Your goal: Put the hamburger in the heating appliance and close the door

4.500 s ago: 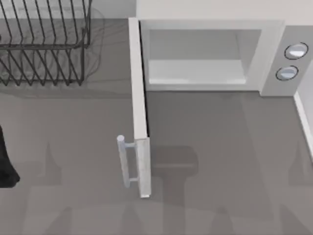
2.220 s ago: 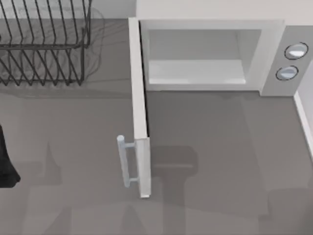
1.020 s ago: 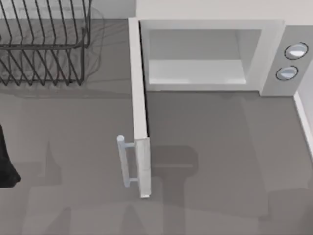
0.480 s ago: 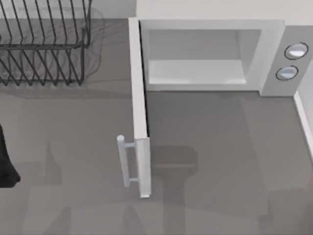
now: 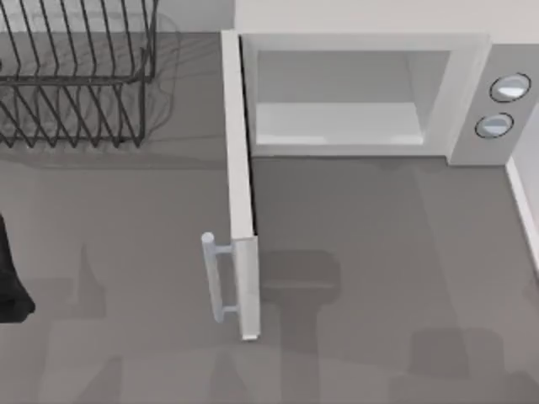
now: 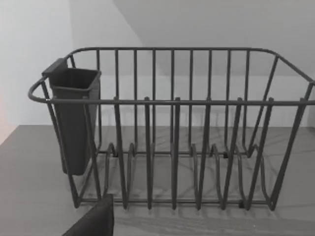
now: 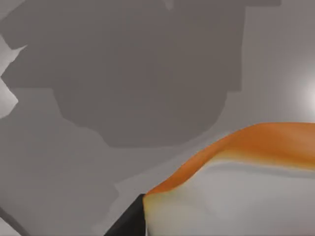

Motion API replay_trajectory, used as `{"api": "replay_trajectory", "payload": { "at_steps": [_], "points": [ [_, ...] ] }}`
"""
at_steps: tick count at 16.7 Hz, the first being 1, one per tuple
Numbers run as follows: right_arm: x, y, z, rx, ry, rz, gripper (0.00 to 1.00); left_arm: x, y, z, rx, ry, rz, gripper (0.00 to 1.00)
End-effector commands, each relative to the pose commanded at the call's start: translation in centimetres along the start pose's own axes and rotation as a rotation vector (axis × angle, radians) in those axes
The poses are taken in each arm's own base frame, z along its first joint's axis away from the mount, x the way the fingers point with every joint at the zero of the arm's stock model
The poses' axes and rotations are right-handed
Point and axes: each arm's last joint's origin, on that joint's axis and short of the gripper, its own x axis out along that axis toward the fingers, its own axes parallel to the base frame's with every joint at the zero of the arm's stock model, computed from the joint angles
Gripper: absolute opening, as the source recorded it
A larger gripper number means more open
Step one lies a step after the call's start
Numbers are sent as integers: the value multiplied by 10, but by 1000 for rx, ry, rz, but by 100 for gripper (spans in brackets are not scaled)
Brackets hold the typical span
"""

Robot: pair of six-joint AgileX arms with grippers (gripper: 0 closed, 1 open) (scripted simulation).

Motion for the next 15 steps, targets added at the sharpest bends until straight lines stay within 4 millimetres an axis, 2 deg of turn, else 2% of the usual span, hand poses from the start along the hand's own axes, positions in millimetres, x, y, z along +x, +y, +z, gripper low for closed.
{"api": "replay_trajectory", "payload": {
  "at_steps": [3,5,11,13,15],
  "points": [
    [-30,4,-2,0,-1,-2,0,0,0,0,0,0,0,100],
    [-40,6,-2,2,-7,-15,0,0,0,0,0,0,0,100],
    [-39,5,0,5,-4,-18,0,0,0,0,0,0,0,100],
    [-35,-1,10,16,1,-51,0,0,0,0,0,0,0,100],
    [-28,-11,28,36,-3,-111,0,0,0,0,0,0,0,100]
  ]
}}
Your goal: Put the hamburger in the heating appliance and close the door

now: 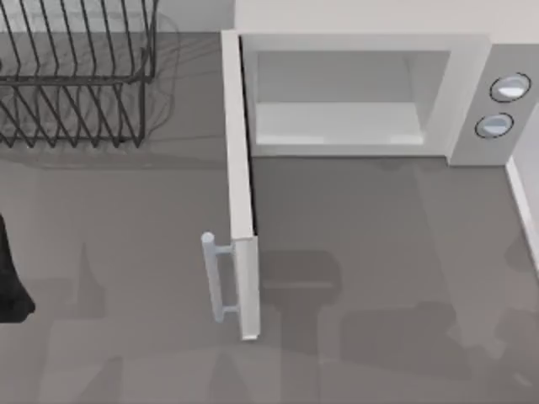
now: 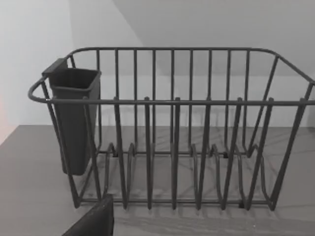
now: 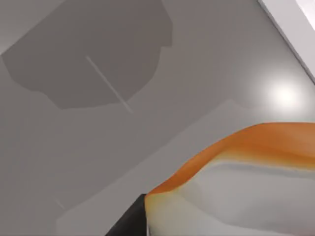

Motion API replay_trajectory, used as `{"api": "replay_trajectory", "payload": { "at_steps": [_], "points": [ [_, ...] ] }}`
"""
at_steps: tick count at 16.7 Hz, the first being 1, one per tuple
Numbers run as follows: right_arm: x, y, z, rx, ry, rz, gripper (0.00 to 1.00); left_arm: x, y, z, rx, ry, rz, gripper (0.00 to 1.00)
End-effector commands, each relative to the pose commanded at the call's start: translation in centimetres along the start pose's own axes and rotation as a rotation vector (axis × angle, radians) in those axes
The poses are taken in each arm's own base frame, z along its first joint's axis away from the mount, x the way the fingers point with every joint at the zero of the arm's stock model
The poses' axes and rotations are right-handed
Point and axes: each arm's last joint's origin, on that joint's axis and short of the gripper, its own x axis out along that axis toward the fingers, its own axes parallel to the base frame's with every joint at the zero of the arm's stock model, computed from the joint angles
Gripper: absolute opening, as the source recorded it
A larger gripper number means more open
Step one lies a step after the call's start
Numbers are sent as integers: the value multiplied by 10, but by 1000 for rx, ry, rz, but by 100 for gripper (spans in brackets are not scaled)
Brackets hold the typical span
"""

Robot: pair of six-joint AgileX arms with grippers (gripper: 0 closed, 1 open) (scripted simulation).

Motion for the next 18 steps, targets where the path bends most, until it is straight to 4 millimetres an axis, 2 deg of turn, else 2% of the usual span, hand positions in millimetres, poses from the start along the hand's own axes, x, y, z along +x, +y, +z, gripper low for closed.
{"api": "replay_trajectory", "payload": {
  "at_steps": [4,8,11,14,18],
  "points": [
    [23,-12,59,79,-74,-170,0,0,0,0,0,0,0,100],
    [51,-5,133,221,-262,-331,0,0,0,0,0,0,0,100],
    [71,14,189,356,-466,-410,0,0,0,0,0,0,0,100],
    [88,41,237,505,-694,-446,0,0,0,0,0,0,0,100],
    [104,75,279,690,-956,-451,0,0,0,0,0,0,0,100]
  ]
}}
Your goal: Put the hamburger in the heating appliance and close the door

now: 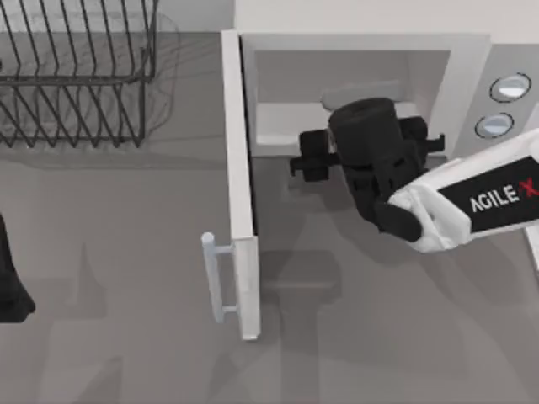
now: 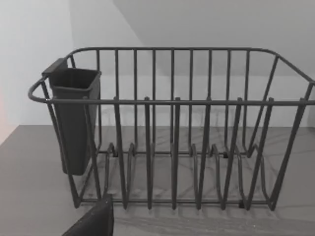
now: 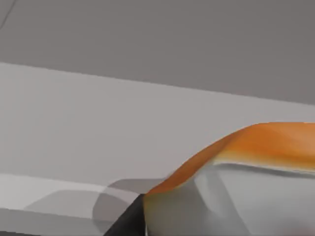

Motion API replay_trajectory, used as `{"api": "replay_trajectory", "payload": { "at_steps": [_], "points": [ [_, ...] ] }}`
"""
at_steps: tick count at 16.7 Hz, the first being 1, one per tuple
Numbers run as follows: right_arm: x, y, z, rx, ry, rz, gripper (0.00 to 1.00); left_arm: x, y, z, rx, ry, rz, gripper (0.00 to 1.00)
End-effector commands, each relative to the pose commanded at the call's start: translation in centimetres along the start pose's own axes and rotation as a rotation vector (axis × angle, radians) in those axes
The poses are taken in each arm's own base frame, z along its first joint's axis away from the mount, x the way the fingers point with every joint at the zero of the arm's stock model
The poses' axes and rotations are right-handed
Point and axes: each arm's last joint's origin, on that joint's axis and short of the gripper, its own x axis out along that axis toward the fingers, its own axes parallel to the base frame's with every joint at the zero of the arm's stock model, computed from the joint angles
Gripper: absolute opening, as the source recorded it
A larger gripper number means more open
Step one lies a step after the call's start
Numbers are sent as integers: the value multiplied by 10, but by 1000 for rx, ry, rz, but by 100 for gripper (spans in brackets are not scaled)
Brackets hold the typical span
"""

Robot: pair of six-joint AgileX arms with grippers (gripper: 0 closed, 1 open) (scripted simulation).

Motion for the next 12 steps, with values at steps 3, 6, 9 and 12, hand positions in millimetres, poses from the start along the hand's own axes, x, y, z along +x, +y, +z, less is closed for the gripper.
{"api": "replay_trajectory", "payload": {
  "at_steps": [3,6,9,12],
  "points": [
    [1,22,-4,111,-94,-15,0,0,0,0,0,0,0,100],
    [1,27,-5,139,-116,-20,0,0,0,0,0,0,0,100],
    [1,25,-5,139,-113,-22,0,0,0,0,0,0,0,100],
    [9,25,-2,143,-114,-29,0,0,0,0,0,0,0,100]
  ]
}}
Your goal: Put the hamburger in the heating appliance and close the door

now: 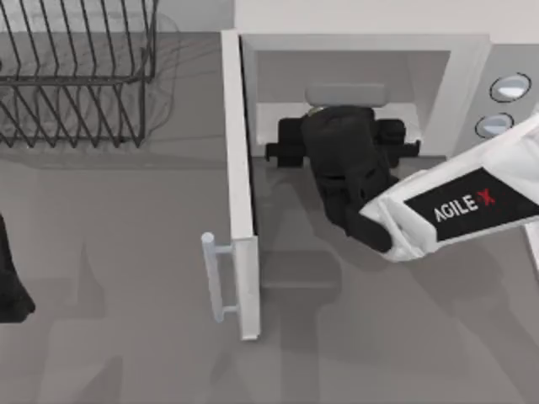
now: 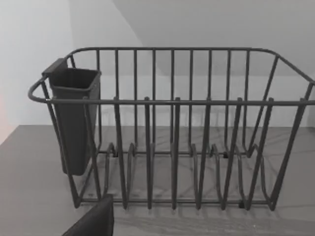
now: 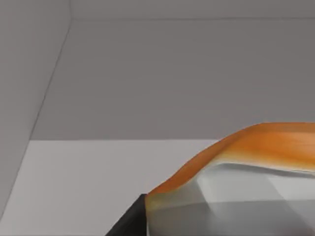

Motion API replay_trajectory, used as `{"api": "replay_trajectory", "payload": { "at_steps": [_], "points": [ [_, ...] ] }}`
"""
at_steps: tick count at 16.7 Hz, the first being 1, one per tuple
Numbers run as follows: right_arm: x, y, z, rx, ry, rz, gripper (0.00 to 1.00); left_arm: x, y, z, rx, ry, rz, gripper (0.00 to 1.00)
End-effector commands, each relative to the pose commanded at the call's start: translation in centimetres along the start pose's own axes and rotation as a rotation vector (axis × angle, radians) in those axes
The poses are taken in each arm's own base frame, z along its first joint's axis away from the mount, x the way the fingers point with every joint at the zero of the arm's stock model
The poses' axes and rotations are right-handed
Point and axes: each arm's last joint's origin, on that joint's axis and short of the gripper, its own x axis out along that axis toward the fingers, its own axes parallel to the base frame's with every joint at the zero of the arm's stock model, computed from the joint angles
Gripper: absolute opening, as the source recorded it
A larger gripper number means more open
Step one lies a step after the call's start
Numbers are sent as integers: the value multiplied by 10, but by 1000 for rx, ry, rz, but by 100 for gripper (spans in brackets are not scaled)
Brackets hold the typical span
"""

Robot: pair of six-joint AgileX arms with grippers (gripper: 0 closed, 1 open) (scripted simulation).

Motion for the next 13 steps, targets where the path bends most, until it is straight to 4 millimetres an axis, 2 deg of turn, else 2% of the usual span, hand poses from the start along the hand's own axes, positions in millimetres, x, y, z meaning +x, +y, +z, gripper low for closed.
{"api": "replay_trajectory", "payload": {
  "at_steps": [3,8,13],
  "points": [
    [23,4,6,6,-5,-10,0,0,0,0,0,0,0,100],
    [75,11,24,15,-20,-3,0,0,0,0,0,0,0,100],
    [121,8,37,12,-26,9,0,0,0,0,0,0,0,100]
  ]
}}
